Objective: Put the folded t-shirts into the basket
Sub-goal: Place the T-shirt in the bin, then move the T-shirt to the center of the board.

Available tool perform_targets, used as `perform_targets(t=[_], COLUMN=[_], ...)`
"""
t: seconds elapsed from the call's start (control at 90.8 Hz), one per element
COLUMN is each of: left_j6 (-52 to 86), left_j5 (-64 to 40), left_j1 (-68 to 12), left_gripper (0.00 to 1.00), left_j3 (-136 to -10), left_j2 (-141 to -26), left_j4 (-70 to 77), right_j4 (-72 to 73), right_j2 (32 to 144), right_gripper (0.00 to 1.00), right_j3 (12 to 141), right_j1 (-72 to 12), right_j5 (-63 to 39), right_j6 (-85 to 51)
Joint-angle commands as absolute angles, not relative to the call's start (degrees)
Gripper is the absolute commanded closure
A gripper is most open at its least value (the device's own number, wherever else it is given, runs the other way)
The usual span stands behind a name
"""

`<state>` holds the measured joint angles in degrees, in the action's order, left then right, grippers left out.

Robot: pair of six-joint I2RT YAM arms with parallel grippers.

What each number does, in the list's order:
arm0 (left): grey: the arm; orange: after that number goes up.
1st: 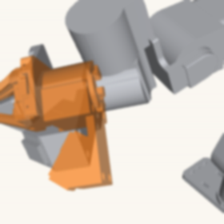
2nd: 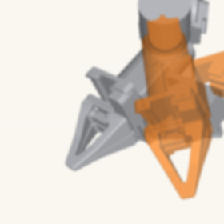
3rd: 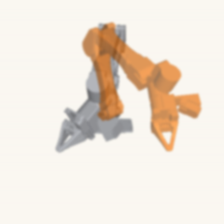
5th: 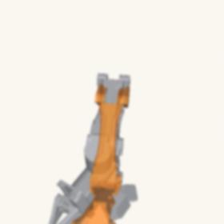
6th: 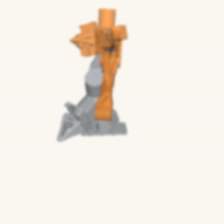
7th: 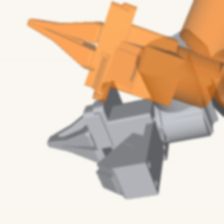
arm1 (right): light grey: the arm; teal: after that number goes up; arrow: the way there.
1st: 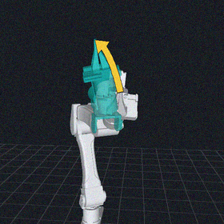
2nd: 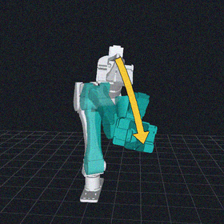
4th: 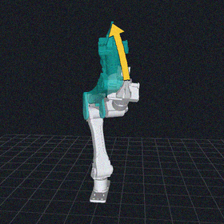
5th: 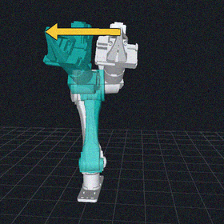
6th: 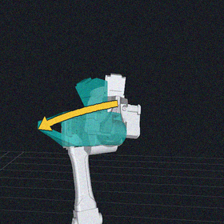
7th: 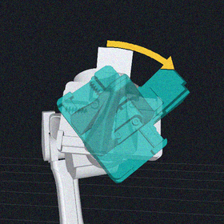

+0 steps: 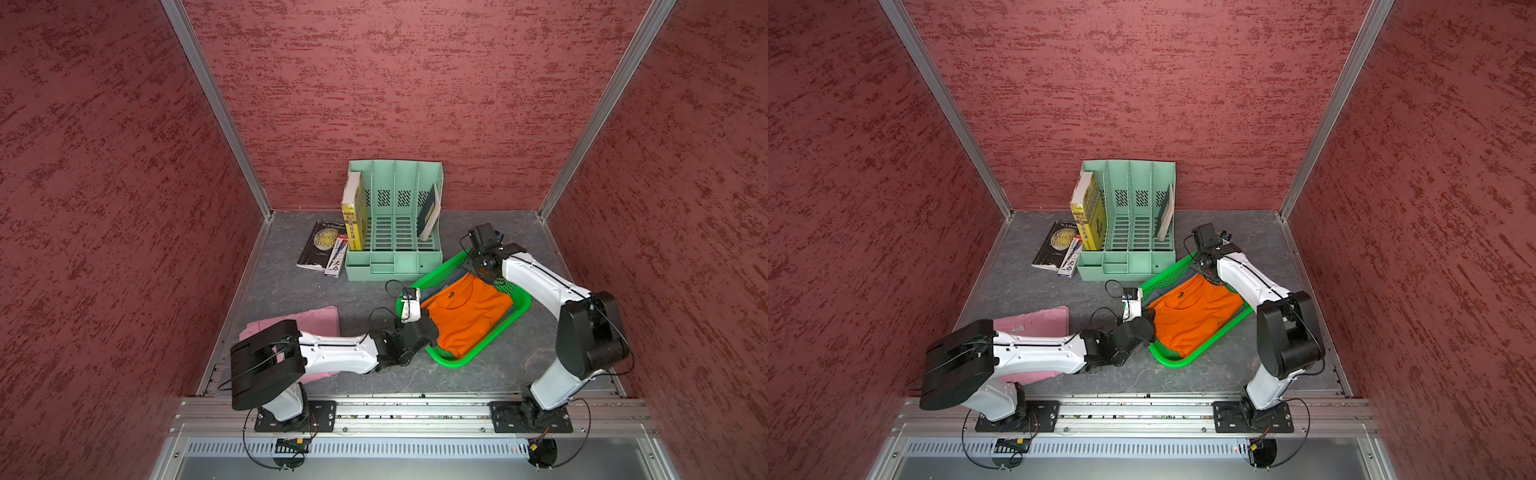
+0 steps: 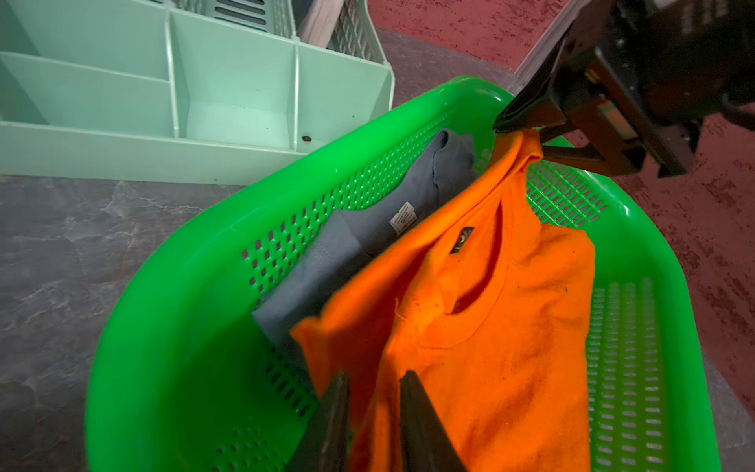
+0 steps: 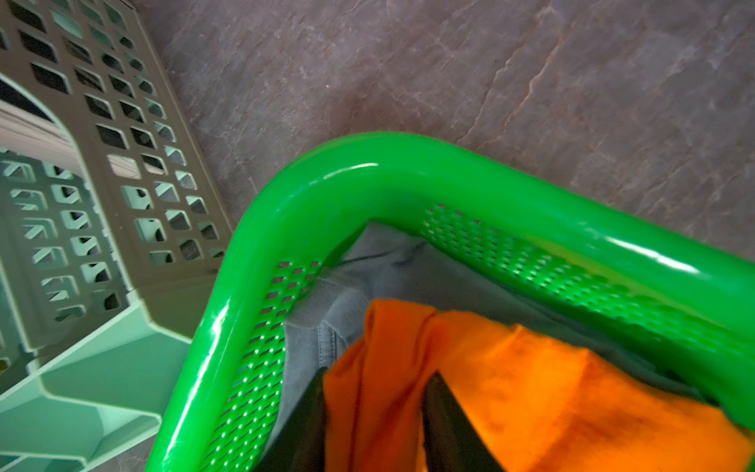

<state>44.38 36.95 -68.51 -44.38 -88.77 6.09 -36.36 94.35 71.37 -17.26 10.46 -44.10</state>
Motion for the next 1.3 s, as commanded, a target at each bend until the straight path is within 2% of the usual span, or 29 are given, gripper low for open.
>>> perform_targets(t=[0.0, 0.121, 0.231, 0.264, 0.342, 0.518, 0.562, 0.65, 0.771, 0.937, 1.124, 1.289], left_j6=[45.0, 43.6, 42.7, 42.6, 42.1, 46.6, 47.9, 49.0, 48.0, 45.1, 44.1, 43.7], left_j5=[39.9, 41.2, 40.0, 38.8, 34.3, 31.4, 30.8, 27.8, 22.2, 9.5, -1.4, -2.2], left_j1=[-68.4, -68.0, -66.5, -65.3, -61.2, -47.3, -42.7, -32.0, -17.4, -2.6, 9.0, 11.2], left_gripper=[0.55, 0.53, 0.52, 0.46, 0.38, 0.37, 0.33, 0.31, 0.29, 0.29, 0.28, 0.28], left_j3=[-44.2, -44.6, -45.1, -45.3, -45.1, -43.1, -42.1, -40.3, -37.5, -36.5, -36.9, -36.5], left_j2=[-86.5, -81.4, -75.1, -73.4, -68.3, -55.4, -52.4, -45.5, -39.1, -39.9, -45.6, -45.9], left_j4=[-5.2, -8.5, -13.4, -15.4, -19.4, -33.2, -36.4, -41.9, -44.4, -41.6, -38.3, -37.4], right_j4=[-36.3, -38.8, -39.1, -38.6, -36.7, -30.4, -27.8, -22.5, -16.7, -8.2, -8.7, -11.1], right_j2=[88.2, 82.4, 76.4, 74.9, 71.2, 68.4, 68.9, 72.1, 80.4, 96.6, 109.5, 115.8], right_gripper=[0.58, 0.57, 0.49, 0.48, 0.47, 0.45, 0.45, 0.43, 0.40, 0.37, 0.34, 0.28], right_j3=[71.6, 72.3, 71.7, 71.1, 69.3, 64.9, 63.7, 62.4, 64.0, 68.5, 75.9, 79.4], right_j1=[-16.8, -16.7, -16.9, -17.4, -19.7, -32.9, -36.6, -44.0, -54.5, -64.1, -70.1, -71.7], right_j5=[10.0, 9.5, 6.0, 4.0, -2.1, -9.6, -12.5, -15.8, -15.3, -16.5, -11.3, -9.3], right_j6=[-43.1, -40.3, -34.0, -31.4, -26.8, -23.5, -23.6, -25.0, -29.5, -40.5, -45.6, -47.3])
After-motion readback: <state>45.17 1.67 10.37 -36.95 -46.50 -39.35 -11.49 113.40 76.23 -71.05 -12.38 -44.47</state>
